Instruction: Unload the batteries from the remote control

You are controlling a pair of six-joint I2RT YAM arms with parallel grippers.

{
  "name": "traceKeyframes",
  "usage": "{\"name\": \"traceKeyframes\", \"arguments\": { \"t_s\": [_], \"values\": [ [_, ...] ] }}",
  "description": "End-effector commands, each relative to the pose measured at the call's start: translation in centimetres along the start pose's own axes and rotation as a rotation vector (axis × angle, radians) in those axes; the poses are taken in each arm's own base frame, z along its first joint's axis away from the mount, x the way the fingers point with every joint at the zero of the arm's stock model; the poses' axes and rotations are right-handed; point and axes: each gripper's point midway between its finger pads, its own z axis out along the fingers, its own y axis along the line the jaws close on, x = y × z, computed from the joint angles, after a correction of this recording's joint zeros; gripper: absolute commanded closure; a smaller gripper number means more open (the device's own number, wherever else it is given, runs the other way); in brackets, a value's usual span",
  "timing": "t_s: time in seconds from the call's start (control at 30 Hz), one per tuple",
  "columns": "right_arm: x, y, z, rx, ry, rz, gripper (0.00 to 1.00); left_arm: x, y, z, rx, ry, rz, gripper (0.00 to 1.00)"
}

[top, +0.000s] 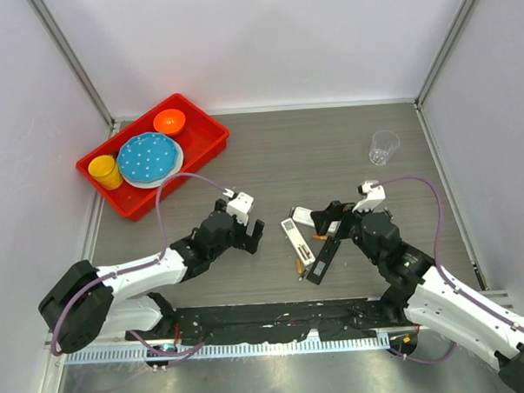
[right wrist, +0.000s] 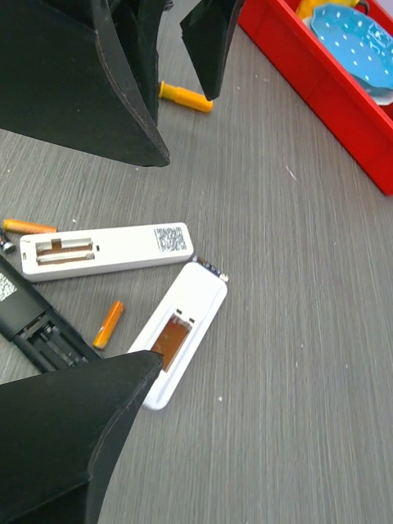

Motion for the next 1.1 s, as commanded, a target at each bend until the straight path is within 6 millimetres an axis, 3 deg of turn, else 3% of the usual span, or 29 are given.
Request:
{"name": "traceKeyframes", "arguments": {
  "t_s": [0.0,0.13,0.27,0.3,0.57,0.7,0.73,0.87,1.0,1.07],
  "values": [
    [-0.4,-1.9,-1.0,0.075,-0.034,-0.024,0.0,-2.6,-1.9,0.8,0.095,-0.044,0.001,0.0],
    [-0.8,-2.1,-1.6,0.09,-0.027,-0.041,0.0,-2.9,-2.9,1.3,0.119,-0.018,-0.065,0.0],
    [-0.7,-2.5,-1.9,0.099,-0.026,-0.042,0.0,-4.7,-4.3,1.1,0.172,-0.024,-0.137,0.0],
    [-0.6,-2.6,-2.0,0.105,-0.024,-0.036,0.0,-5.9,-4.5,0.9,0.18,-0.039,-0.162,0.0],
    [-0.1,-3.1,-2.2,0.128,-0.025,0.023,0.0,-10.8,-3.4,-1.6,0.111,-0.127,-0.324,0.0],
    [-0.2,-3.0,-2.1,0.133,-0.014,0.023,0.0,-12.0,-2.6,-3.2,0.066,-0.135,-0.407,0.0],
    [-0.2,-2.9,-2.1,0.134,-0.011,0.018,0.0,-11.1,-2.5,-3.4,0.056,-0.094,-0.417,0.0],
    [-0.3,-3.4,-2.0,0.164,-0.013,0.015,0.0,-11.1,-4.2,-4.4,0.154,-0.048,-0.408,0.0],
    [-0.4,-3.6,-2.1,0.176,-0.02,0.015,0.0,-10.9,-6.1,-4.5,0.263,-0.021,-0.388,0.0],
    [-0.5,-3.5,-2.1,0.174,-0.023,0.016,0.0,-10.6,-5.8,-3.9,0.244,0.001,-0.387,0.0]
  ]
}}
